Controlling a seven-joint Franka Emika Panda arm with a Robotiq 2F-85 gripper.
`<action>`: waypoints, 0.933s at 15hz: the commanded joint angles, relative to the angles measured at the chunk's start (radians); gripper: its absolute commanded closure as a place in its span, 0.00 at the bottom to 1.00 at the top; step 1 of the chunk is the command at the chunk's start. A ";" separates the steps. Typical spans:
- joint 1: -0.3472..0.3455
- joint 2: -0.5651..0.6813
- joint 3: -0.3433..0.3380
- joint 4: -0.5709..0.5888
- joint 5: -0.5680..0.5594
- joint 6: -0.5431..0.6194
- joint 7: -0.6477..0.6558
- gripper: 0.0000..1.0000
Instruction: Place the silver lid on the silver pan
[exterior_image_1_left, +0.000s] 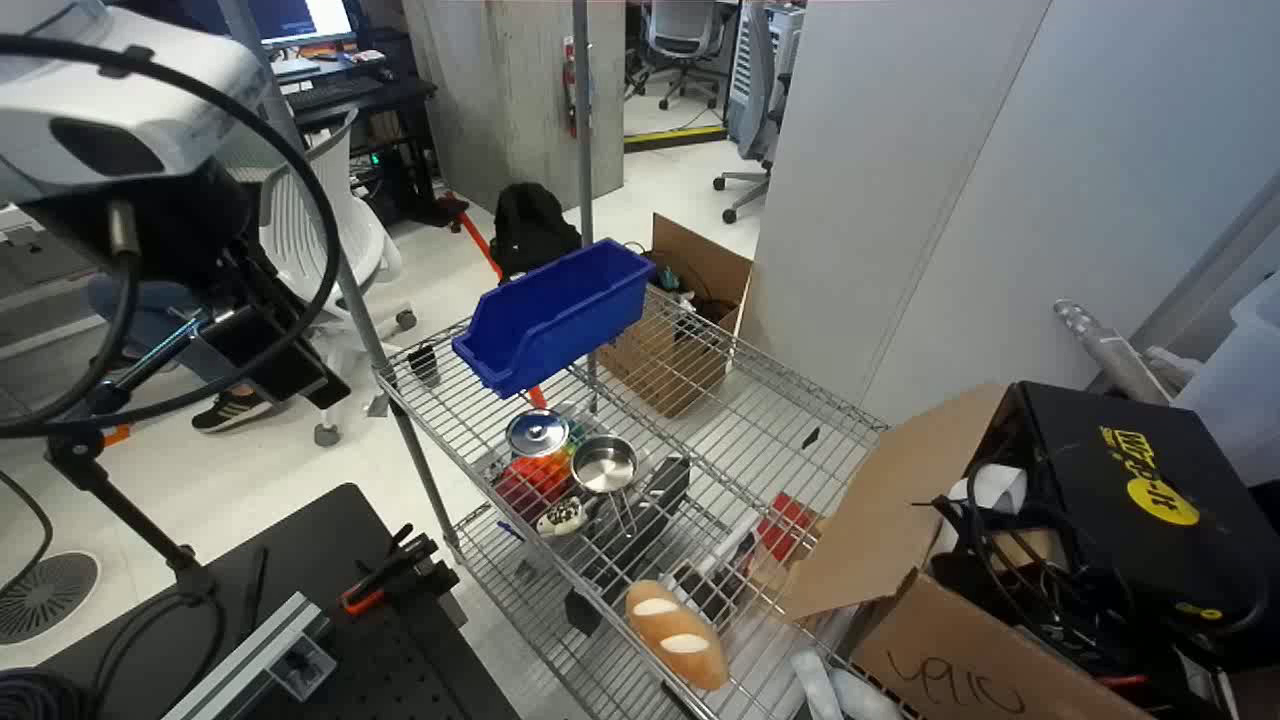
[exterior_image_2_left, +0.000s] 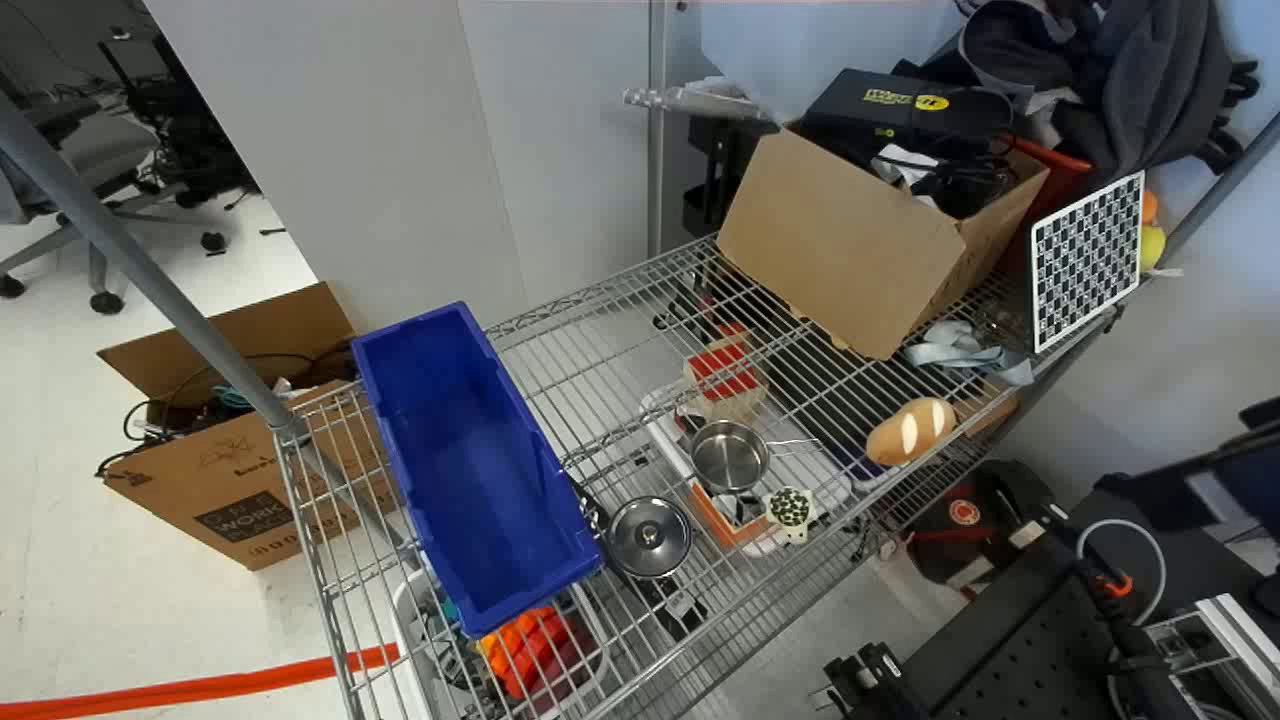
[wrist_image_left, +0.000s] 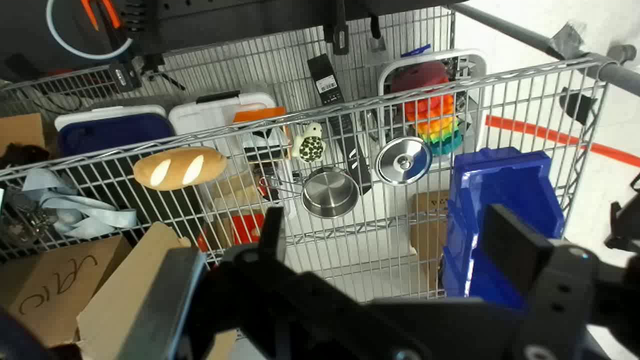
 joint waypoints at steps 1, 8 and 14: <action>0.000 0.000 -0.001 0.004 -0.001 -0.004 0.000 0.00; 0.000 0.000 -0.001 0.005 -0.001 -0.004 0.000 0.00; -0.071 0.281 0.005 0.109 -0.038 0.082 0.011 0.00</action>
